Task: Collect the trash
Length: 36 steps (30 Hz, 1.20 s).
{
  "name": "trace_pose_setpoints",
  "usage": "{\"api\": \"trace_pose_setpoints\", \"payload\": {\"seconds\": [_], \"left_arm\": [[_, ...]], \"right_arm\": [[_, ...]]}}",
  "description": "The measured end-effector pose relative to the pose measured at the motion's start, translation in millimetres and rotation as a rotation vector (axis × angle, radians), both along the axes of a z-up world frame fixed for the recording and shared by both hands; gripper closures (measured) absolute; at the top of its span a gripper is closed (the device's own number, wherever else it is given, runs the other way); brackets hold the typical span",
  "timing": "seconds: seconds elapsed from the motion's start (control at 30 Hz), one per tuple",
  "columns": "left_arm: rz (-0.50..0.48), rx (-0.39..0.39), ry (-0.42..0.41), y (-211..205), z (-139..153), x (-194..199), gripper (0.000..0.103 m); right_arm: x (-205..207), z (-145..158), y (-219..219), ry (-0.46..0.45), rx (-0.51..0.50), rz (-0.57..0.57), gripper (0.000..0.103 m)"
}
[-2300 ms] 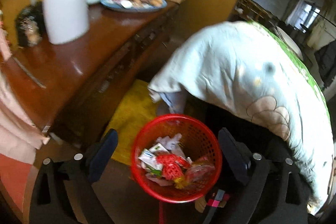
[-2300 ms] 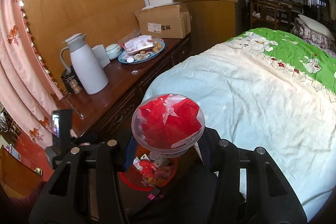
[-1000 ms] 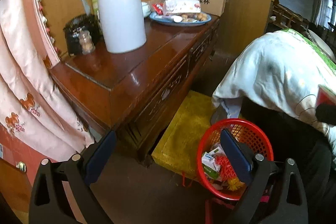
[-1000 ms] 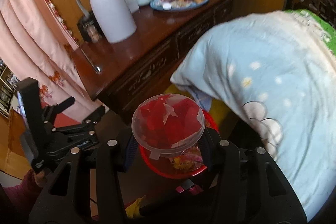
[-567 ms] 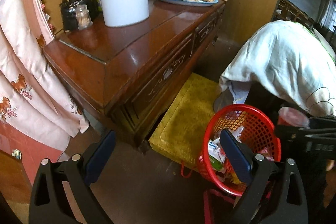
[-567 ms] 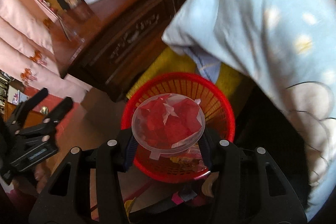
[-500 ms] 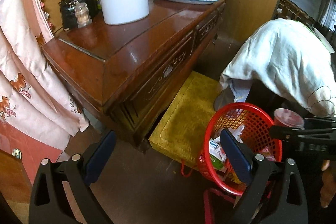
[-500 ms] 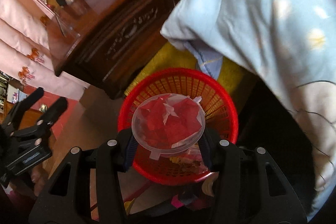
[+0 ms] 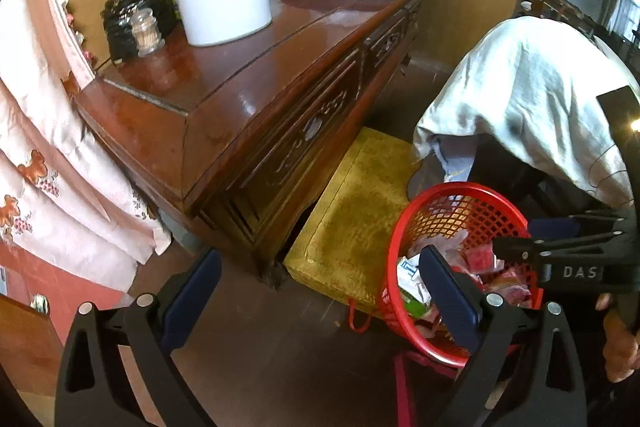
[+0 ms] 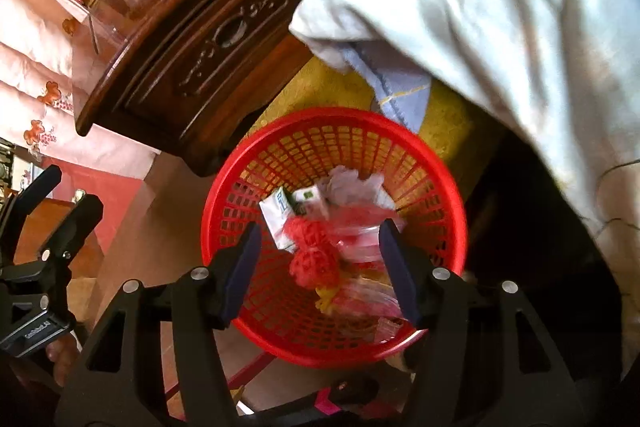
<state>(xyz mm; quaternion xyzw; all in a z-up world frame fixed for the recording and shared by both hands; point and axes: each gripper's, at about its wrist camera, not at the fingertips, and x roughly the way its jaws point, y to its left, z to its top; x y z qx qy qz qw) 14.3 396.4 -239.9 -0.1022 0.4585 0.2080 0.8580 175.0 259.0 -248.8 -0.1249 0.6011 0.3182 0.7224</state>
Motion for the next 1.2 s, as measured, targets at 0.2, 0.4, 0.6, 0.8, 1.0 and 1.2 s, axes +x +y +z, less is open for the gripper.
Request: {"api": "trace_pose_setpoints", "payload": {"seconds": [0.2,0.4,0.6,0.8,1.0,1.2], "left_arm": [[-0.017,0.022,-0.034,-7.8,22.1,-0.4,0.006],[-0.068,0.048,-0.085,-24.2,57.2,-7.6,0.006],[-0.133,0.049,-0.066,-45.7,76.5,-25.7,0.006],[-0.179,0.087,-0.043,-74.3,89.6,-41.2,0.006],[-0.219,0.144,-0.014,-97.3,94.2,-54.1,0.006],[-0.244,0.185,-0.047,-111.9,100.8,-55.9,0.006]], "right_arm": [[-15.6,48.5,-15.6,-0.103,0.027,0.006,0.043],[-39.3,101.2,-48.9,-0.224,0.076,-0.024,0.038],[-69.5,126.2,-82.7,-0.298,0.081,-0.069,0.026],[-106.6,134.9,-108.3,-0.35,0.066,-0.071,0.015],[-135.1,134.9,-116.1,-0.389,0.045,-0.043,0.014],[-143.2,144.0,-130.8,-0.419,0.067,-0.087,0.014]]}}
